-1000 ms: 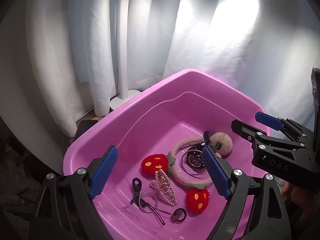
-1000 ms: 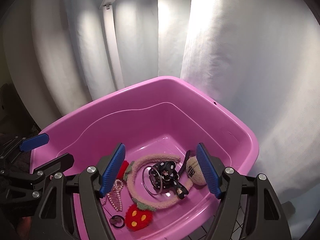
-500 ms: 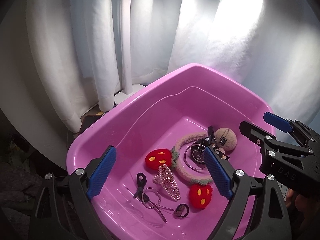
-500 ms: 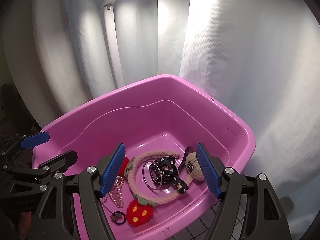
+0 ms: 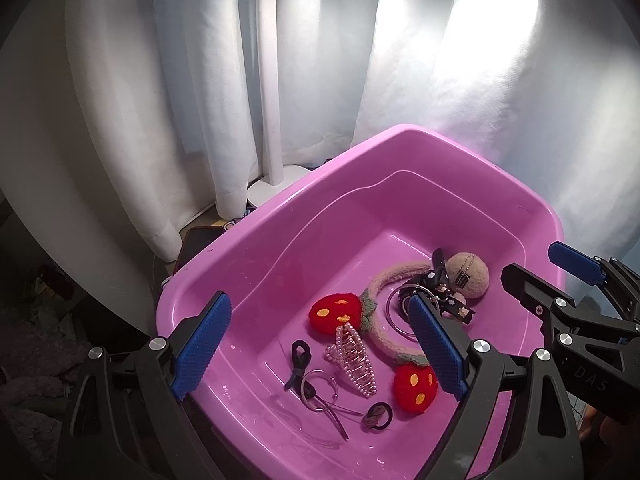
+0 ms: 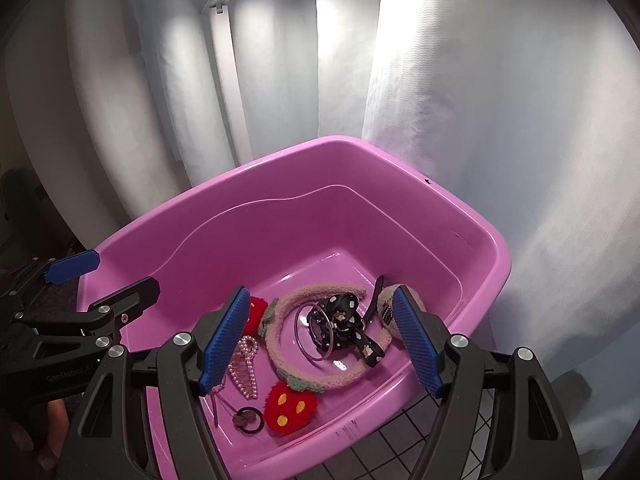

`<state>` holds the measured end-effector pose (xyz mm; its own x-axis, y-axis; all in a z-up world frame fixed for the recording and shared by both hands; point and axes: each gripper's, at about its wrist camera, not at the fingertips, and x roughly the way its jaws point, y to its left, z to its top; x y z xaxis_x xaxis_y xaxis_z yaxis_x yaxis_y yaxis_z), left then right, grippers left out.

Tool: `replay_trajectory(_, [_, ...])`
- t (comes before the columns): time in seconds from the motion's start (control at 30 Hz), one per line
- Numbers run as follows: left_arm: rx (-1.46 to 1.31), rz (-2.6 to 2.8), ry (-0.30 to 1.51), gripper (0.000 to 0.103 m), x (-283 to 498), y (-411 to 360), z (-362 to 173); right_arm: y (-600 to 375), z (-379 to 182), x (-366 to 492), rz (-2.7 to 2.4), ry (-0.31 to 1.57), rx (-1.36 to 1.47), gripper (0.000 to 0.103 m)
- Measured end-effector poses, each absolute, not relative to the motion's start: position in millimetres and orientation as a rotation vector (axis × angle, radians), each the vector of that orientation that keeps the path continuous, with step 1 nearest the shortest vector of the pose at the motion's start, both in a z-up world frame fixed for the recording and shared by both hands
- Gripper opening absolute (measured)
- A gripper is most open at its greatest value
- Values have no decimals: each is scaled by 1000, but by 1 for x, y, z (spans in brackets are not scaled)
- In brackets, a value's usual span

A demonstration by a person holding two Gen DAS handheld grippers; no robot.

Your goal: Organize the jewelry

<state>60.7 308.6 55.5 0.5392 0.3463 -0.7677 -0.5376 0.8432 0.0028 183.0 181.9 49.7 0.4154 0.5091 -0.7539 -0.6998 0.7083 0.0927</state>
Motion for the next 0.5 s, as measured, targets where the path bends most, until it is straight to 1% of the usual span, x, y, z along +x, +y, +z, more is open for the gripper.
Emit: replay_trajectory(0.5, [-248,532,857,89,56,307,57,179,51,170,778,853,-256,70])
